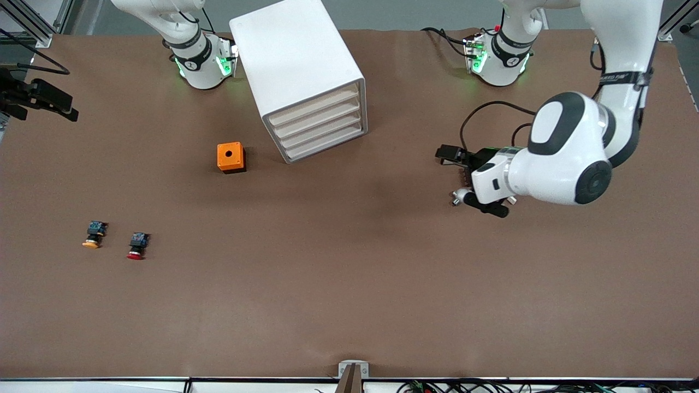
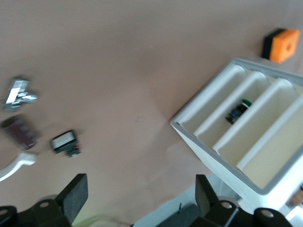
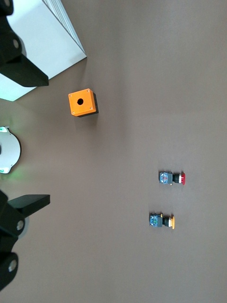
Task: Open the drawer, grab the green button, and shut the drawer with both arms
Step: 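Reach the left gripper to the white cabinet's drawer handle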
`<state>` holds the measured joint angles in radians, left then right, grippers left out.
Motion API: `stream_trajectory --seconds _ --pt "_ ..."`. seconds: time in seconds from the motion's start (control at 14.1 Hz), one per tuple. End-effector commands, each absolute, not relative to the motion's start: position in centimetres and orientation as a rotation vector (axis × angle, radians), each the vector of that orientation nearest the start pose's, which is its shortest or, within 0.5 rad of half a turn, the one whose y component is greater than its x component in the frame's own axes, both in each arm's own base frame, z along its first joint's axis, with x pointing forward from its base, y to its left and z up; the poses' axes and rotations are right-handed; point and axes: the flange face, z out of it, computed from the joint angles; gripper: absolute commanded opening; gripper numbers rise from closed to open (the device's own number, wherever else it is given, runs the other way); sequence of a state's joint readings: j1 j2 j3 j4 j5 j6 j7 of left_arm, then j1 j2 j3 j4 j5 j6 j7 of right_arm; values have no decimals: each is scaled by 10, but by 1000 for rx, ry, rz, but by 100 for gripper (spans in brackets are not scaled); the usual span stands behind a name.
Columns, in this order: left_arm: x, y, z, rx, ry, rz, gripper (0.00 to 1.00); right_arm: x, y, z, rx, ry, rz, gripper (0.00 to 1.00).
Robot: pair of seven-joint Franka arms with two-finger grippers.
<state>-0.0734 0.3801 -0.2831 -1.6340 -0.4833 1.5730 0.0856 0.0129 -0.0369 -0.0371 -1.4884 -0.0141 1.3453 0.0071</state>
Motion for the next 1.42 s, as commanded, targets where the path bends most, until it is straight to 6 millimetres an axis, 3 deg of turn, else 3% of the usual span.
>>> stream_trajectory --seconds 0.0,0.21,0.5,0.71,0.92,1.13,1.35 --pt "562 -266 367 2350 -487 -676 100 517 -13 665 -3148 66 177 100" --pt "552 -306 314 2209 -586 -678 100 517 -12 665 -3148 62 177 100" --pt "544 -321 250 1983 -588 -652 100 517 -12 664 -3148 62 179 100" --pt "525 -329 193 1765 -580 -591 100 516 -13 666 -3148 62 177 100" --pt "509 -351 182 1705 -563 -599 100 516 -13 667 -3148 62 174 100" --pt "480 -378 154 1616 -535 -609 100 516 -12 667 -3148 59 174 100" --pt "462 -399 145 1583 -522 -631 100 516 -14 669 -3151 58 165 100"
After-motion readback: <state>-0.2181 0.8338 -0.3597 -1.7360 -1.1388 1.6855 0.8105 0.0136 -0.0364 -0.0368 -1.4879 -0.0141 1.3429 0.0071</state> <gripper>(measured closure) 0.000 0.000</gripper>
